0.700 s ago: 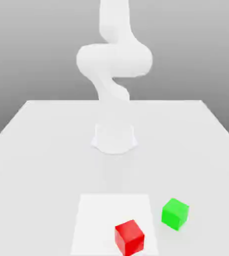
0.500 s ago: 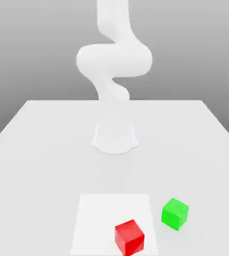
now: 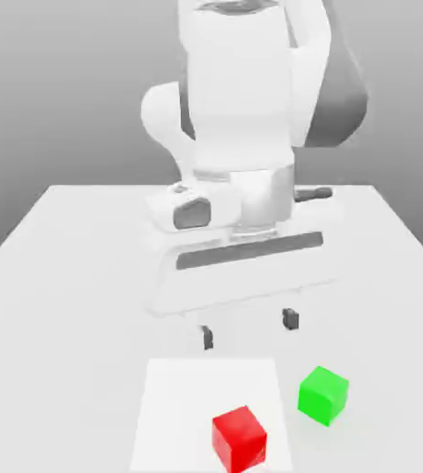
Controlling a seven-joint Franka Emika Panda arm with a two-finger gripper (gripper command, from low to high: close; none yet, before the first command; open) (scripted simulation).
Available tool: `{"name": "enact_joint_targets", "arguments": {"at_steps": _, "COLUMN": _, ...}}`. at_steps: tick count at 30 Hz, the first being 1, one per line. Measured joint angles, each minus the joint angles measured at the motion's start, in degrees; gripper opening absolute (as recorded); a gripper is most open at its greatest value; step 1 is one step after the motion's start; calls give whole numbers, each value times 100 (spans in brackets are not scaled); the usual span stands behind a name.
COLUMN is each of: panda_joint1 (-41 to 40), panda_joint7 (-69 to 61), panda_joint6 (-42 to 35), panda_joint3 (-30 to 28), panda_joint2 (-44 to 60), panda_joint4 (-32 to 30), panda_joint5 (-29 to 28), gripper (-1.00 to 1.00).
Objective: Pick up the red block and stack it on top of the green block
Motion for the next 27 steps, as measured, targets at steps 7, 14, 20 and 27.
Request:
{"name": "enact_joint_targets", "arguments": {"at_steps": 7, "panda_joint1": -35, "panda_joint7": -279, "panda_joint6": 837, "panda_joint3": 69, "panda_joint2": 1435, "panda_joint4": -60, "panda_joint5": -97, "gripper": 0}}
{"name": "enact_joint_targets", "arguments": {"at_steps": 14, "panda_joint1": -91, "panda_joint7": -310, "panda_joint6": 1136, "panda_joint3": 135, "panda_joint2": 1810, "panda_joint4": -4, "panda_joint5": -57, "gripper": -100}}
{"name": "enact_joint_targets", "arguments": {"at_steps": 20, "panda_joint1": -51, "panda_joint7": -228, "panda_joint6": 575, "panda_joint3": 72, "panda_joint2": 1137, "panda_joint4": -112, "panda_joint5": -174, "gripper": -100}}
{"name": "enact_joint_targets", "arguments": {"at_steps": 27, "panda_joint1": 564, "panda_joint7": 955, "panda_joint6": 194, "panda_joint3": 489, "panda_joint2": 147, "panda_joint4": -730, "panda_joint5": -146, "gripper": -100}}
